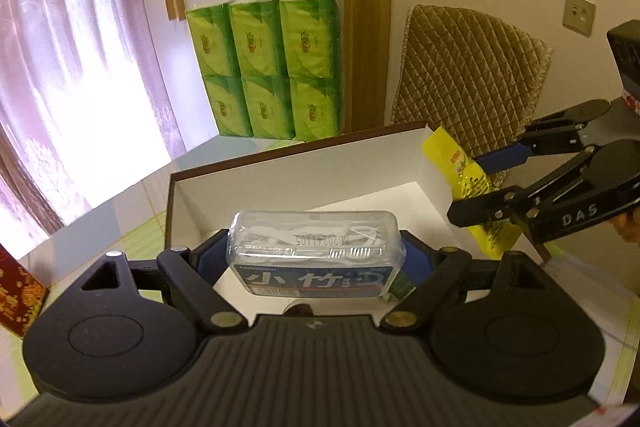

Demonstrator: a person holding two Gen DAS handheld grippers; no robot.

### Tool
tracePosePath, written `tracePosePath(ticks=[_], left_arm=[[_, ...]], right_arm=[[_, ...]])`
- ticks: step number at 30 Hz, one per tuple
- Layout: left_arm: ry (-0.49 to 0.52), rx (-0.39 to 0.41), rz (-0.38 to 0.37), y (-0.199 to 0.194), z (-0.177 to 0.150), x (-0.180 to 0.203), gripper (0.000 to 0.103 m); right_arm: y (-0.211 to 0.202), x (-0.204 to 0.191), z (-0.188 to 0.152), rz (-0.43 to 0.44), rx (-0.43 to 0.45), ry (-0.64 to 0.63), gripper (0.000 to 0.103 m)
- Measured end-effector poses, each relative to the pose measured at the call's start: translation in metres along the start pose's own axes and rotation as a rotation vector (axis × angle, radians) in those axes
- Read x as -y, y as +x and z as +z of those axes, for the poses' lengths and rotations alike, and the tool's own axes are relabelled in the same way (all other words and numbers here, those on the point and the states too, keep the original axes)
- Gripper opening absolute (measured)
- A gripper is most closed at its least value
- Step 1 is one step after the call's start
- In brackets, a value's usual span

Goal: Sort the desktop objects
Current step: 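Carry the yellow bag in right tool and the clear box in left tool into the brown box, then open left tool to release the clear box while right tool releases the yellow bag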

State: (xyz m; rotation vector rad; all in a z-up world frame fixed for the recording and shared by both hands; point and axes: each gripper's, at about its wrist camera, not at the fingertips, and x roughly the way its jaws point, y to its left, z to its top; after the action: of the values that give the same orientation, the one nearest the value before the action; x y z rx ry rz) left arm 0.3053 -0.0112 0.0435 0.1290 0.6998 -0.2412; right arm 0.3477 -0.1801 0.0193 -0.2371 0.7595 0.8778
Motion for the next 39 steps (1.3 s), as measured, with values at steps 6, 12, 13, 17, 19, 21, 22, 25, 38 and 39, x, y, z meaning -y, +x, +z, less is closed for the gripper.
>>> tracePosePath(ticks=[6,12,13,17,19,21,22,25,38,39], left_arm=[[-0.026,-0.035,-0.006,0.033,0.009,-0.01,0.084],[0.012,-0.076,0.008,0.064,0.01,-0.012,0.084],[0.017,-0.084,0.009,0.069,0.01,-0.012,0.084],[0.012,-0.138,-0.003,0.089,0.007,-0.015,0.084],[0.002,-0.167,-0.016,0.098,0.005,-0.017,0.084],[0.0,-0.195,-0.026,0.108,0.004,-0.019,0.084],[0.002,-0.208,-0.03,0.112,0.004,-0.019,0.084],[0.014,-0.235,-0.03,0.125,0.003,-0.018,0.084],[0.044,-0.331,-0.031,0.167,-0.004,-0.018,0.084],[0.045,-0.337,-0.03,0.169,-0.005,-0.019,0.084]], right_arm=[[0.026,0.011,0.003,-0.014,-0.057,-0.03,0.057],[0.049,0.017,0.004,-0.017,-0.106,-0.071,0.057],[0.053,0.019,0.004,-0.019,-0.117,-0.075,0.057],[0.07,0.025,0.006,-0.013,-0.164,-0.085,0.057],[0.077,0.026,0.007,-0.009,-0.185,-0.101,0.057],[0.082,0.025,0.007,-0.011,-0.203,-0.122,0.057],[0.085,0.026,0.008,-0.013,-0.209,-0.129,0.057],[0.091,0.029,0.01,-0.02,-0.223,-0.139,0.057],[0.109,0.036,0.014,-0.03,-0.28,-0.165,0.058],[0.111,0.036,0.013,-0.031,-0.285,-0.166,0.058]])
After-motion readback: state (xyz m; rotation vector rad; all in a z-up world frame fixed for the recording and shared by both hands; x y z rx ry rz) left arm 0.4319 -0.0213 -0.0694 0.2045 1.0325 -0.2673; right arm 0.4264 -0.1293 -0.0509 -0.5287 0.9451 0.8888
